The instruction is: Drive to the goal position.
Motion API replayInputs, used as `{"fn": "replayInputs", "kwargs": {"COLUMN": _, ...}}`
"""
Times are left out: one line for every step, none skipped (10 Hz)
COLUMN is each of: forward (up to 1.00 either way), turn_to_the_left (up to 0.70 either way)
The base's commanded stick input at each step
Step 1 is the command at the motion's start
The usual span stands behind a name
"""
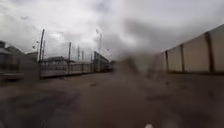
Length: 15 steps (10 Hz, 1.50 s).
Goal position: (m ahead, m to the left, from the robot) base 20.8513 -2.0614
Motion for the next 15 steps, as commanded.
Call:
{"fn": "replayInputs", "kwargs": {"forward": 0.5, "turn_to_the_left": 0.02}}
{"fn": "replayInputs", "kwargs": {"forward": 0.5, "turn_to_the_left": 0.02}}
{"fn": "replayInputs", "kwargs": {"forward": 0.5, "turn_to_the_left": 0.02}}
{"fn": "replayInputs", "kwargs": {"forward": 0.5, "turn_to_the_left": 0.02}}
{"fn": "replayInputs", "kwargs": {"forward": 0.5, "turn_to_the_left": 0.02}}
{"fn": "replayInputs", "kwargs": {"forward": 0.5, "turn_to_the_left": 0.02}}
{"fn": "replayInputs", "kwargs": {"forward": 0.5, "turn_to_the_left": 0.02}}
{"fn": "replayInputs", "kwargs": {"forward": 0.5, "turn_to_the_left": 0.02}}
{"fn": "replayInputs", "kwargs": {"forward": 0.5, "turn_to_the_left": 0.02}}
{"fn": "replayInputs", "kwargs": {"forward": 0.5, "turn_to_the_left": 0.02}}
{"fn": "replayInputs", "kwargs": {"forward": 0.5, "turn_to_the_left": 0.02}}
{"fn": "replayInputs", "kwargs": {"forward": 0.5, "turn_to_the_left": 0.02}}
{"fn": "replayInputs", "kwargs": {"forward": 0.5, "turn_to_the_left": 0.02}}
{"fn": "replayInputs", "kwargs": {"forward": 0.5, "turn_to_the_left": 0.02}}
{"fn": "replayInputs", "kwargs": {"forward": 0.5, "turn_to_the_left": 0.02}}
